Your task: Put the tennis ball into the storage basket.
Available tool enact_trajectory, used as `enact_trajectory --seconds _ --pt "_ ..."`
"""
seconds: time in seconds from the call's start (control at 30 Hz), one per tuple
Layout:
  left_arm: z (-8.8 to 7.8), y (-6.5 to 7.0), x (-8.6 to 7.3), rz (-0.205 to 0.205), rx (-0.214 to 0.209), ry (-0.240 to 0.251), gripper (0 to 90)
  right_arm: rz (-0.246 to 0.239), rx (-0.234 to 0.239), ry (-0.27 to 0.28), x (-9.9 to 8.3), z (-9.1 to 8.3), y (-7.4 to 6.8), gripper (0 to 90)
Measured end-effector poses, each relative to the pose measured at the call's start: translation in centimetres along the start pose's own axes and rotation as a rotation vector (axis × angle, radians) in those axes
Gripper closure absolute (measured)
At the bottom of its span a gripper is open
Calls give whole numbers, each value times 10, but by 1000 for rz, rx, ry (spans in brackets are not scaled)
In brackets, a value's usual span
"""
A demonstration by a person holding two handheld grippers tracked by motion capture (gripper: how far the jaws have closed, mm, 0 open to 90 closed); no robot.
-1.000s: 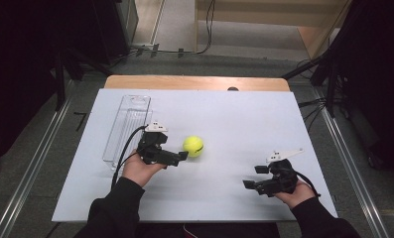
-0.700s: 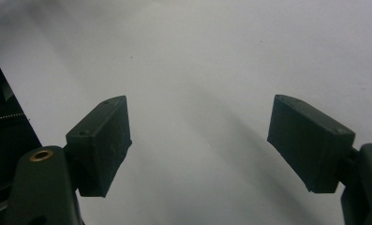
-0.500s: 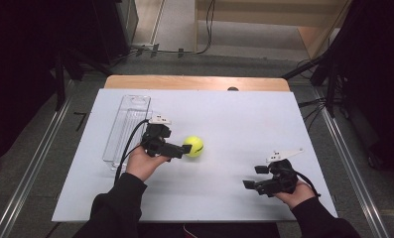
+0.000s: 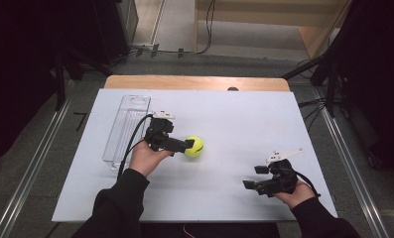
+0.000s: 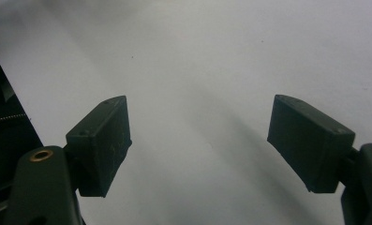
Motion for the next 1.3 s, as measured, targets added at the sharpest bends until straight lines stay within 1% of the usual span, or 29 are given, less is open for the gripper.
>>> enact_trajectory --seconds 0.13,0.2,0.43,0.53,0.67,0.77,0.8,0.9,1.0,1.03,1.07,1.1,1.17,1.3 --pt "4 -1 3 10 4 -7 9 1 1 -1 0 0 0 194" --pt "7 -1 5 7 8 -5 9 1 1 -1 0 0 0 194" --pt "19 1 13 16 -3 -6 9 0 0 -2 0 0 0 194" --pt "23 2 16 27 0 -16 9 0 0 -1 0 0 0 194" --pt "29 3 21 33 -4 -10 9 1 0 1 0 0 1 194" --pt "33 3 24 31 -12 -7 9 0 0 1 0 0 1 194" --pt "34 3 24 28 -17 -1 8 -1 -1 0 0 0 1 194" --pt "35 3 23 36 -27 6 4 1 1 0 0 0 0 194" --pt "32 3 24 37 -16 42 0 2 1 1 0 0 0 194" --pt "32 3 24 34 -22 43 0 0 3 1 0 0 0 194" --pt "33 3 24 28 -31 40 0 0 3 -1 0 0 0 194" --pt "33 3 23 33 -36 31 0 0 4 -2 0 0 0 194" --pt "35 4 22 47 -20 13 0 1 6 -5 0 0 -1 194" --pt "40 5 20 46 -12 2 0 -1 8 -5 0 0 -1 194"
Point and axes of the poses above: each handheld gripper's, and its own axes: z roughly forward along the jaws, x roughly out of its top, y roughly to its right, the point moved 2 cm from there along z, roughly forward along the jaws, and after that the axes turned 2 degrees about z, right-handed, at the moved point
